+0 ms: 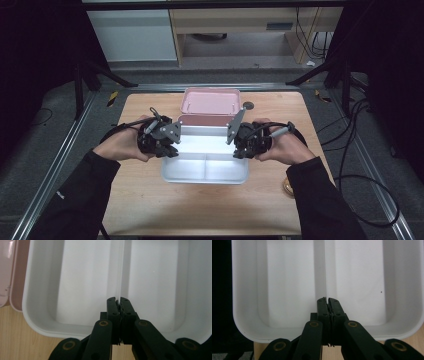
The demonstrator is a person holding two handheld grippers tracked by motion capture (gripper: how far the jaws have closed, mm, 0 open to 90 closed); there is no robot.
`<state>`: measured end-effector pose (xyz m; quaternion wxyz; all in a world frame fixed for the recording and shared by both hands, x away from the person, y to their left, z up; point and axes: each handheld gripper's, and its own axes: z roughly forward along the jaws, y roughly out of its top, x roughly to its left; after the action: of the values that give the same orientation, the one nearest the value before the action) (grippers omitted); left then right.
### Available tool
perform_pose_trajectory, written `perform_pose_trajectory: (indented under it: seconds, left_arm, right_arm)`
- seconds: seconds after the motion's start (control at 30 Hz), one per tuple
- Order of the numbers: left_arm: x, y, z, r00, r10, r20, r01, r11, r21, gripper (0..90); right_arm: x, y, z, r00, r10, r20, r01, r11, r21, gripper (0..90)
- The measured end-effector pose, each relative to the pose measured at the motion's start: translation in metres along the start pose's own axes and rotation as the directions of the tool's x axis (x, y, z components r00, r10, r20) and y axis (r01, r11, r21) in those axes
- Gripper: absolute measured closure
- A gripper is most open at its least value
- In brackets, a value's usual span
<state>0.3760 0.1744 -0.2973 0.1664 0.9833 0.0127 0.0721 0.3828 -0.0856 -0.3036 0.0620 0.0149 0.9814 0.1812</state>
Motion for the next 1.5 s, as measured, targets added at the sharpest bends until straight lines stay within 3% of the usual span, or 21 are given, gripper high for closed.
perform_pose_trajectory:
  seconds: [0.27,0.53,0.8,1.27,1.5]
  left_arm:
    - [-0.034,-0.001,0.009,0.9999,0.003,0.015,-0.003,1.0,0.004,88.8]
    - [-0.063,-0.009,0.026,0.9989,0.012,0.046,-0.012,0.9999,0.009,89.1]
    - [-0.079,-0.022,0.06,0.9953,-0.013,0.096,0.012,0.9998,0.017,89.2]
    - [-0.07,-0.042,0.133,0.9872,-0.062,0.147,0.053,0.9966,0.063,88.3]
    - [-0.069,-0.045,0.152,0.9882,-0.059,0.141,0.047,0.9956,0.081,88.2]
  right_arm:
    - [0.028,-0.008,0.006,0.9996,-0.019,-0.022,0.019,1.0,-0.002,88.9]
    - [0.06,-0.017,0.024,0.999,-0.021,-0.039,0.02,1.0,-0.012,89.2]
    - [0.077,-0.028,0.054,0.9969,-0.015,-0.077,0.014,1.0,-0.012,89.0]
    - [0.069,-0.056,0.128,0.9894,0.057,-0.134,-0.056,0.998,0.009,88.2]
    - [0.068,-0.062,0.146,0.989,0.061,-0.135,-0.06,0.998,0.016,88.1]
